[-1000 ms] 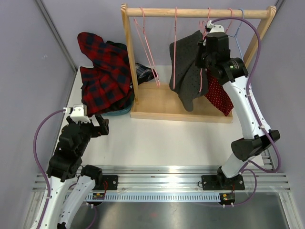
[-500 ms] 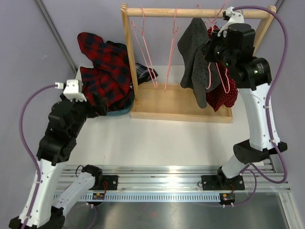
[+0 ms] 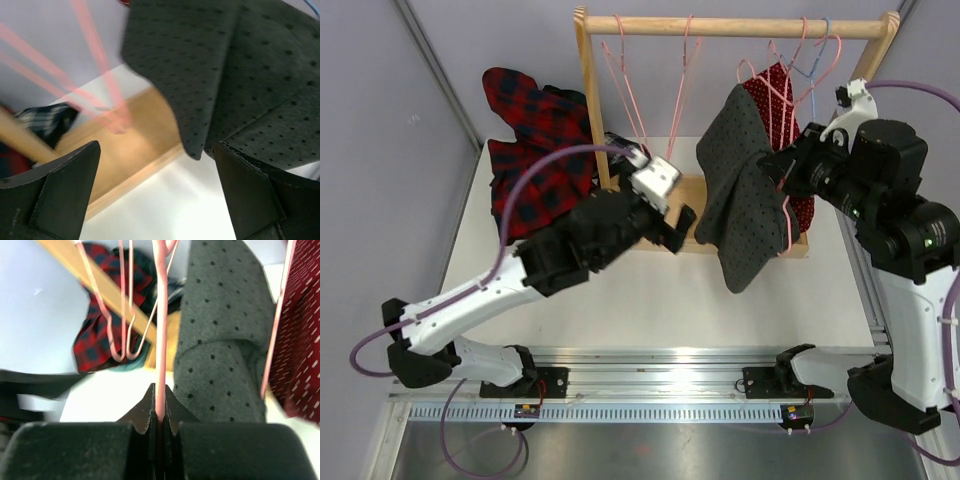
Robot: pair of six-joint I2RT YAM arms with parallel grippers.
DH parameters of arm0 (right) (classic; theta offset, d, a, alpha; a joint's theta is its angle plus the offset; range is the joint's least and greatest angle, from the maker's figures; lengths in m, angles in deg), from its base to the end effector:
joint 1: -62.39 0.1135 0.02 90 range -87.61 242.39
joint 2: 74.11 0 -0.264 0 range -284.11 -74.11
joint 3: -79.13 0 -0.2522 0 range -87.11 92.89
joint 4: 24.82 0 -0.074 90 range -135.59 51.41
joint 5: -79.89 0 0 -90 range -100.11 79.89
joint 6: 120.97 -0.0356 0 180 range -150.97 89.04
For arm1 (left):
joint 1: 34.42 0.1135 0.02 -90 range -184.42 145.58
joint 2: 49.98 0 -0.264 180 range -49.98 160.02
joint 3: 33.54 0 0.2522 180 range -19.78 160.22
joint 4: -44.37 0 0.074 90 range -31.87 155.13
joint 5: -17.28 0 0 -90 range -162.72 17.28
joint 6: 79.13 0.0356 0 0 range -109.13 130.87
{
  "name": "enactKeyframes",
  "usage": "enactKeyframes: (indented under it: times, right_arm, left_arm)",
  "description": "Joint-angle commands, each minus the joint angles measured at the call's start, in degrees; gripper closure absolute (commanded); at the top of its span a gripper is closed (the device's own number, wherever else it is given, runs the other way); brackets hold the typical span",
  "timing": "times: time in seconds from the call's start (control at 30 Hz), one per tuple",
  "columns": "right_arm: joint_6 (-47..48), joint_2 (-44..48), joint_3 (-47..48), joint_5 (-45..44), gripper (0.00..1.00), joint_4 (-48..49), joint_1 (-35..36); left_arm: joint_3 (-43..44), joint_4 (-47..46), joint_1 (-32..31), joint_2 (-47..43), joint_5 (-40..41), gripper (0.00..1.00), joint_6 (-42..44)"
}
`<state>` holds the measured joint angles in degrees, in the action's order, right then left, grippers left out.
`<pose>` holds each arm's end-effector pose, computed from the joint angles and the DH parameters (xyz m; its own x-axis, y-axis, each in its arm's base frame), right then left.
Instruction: Remove the skirt from the hanger
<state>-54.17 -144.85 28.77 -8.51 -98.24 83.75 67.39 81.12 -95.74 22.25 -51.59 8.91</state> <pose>0.1573 0.0626 0.5512 -0.3680 0.2789 -0.8870 -0.2658 0.8826 0.3878 0.1393 -0.2279 0.4710 -0.0893 0.0968 -0.9913 0.6444 0.7645 0.0166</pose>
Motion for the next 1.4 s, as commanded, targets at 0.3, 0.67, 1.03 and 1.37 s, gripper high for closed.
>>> enactKeyframes:
  times: [0.3, 0.67, 1.03, 1.37]
  right_arm:
    - [-7.6, 12.5, -1.2, 9.7, 1.0, -2.7, 0.0]
    - [-9.9, 12.6, 7.3, 10.4, 1.0, -7.5, 0.0]
    - [-4.3, -1.7, 24.0, 4.3, 1.0, -8.4, 0.0]
    - [-4.8, -7.8, 16.7, 5.0, 1.0, 1.0, 0.0]
  left_arm:
    - [-8.9, -29.0, -11.8, 9.9, 3.2, 0.01, 0.6]
    - [-12.0, -34.7, -14.8, 13.1, 9.0, 1.0, 1.5]
    - [-42.8, -28.6, -33.6, 4.8, 25.7, 1.0, -23.7]
    - [-22.4, 23.6, -49.8, 2.3, 45.7, 1.0, -52.0]
